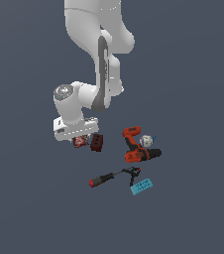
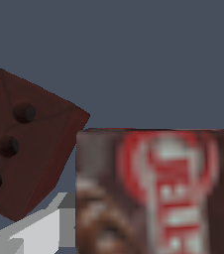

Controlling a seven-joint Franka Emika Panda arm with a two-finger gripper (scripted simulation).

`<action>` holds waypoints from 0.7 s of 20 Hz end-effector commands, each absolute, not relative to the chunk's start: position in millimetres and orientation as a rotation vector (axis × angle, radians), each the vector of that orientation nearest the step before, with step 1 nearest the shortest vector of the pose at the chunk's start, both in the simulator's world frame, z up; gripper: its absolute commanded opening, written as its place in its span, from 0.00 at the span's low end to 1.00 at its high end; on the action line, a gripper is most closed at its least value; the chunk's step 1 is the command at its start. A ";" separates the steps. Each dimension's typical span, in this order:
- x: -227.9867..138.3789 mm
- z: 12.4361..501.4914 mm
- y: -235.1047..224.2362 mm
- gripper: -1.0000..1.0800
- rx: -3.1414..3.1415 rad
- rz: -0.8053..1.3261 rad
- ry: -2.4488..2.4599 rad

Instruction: Pick up a designated object from a clutter of objects.

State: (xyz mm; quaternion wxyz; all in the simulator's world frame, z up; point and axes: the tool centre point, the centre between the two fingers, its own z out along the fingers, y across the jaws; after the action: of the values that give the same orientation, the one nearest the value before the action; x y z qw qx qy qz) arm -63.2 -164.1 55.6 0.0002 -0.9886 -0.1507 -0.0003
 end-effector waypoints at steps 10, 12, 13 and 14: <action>-72.7 146.3 -131.2 0.00 -3.107 -0.001 -0.473; -74.5 164.8 -124.7 0.00 -3.107 0.000 -0.473; -75.5 174.3 -121.4 0.00 -3.108 0.000 -0.473; -76.4 183.9 -118.0 0.00 -3.108 0.000 -0.473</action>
State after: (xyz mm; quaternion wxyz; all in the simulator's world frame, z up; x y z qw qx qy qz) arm -74.5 -123.0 169.4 -0.0006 -0.9886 -0.1506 -0.0002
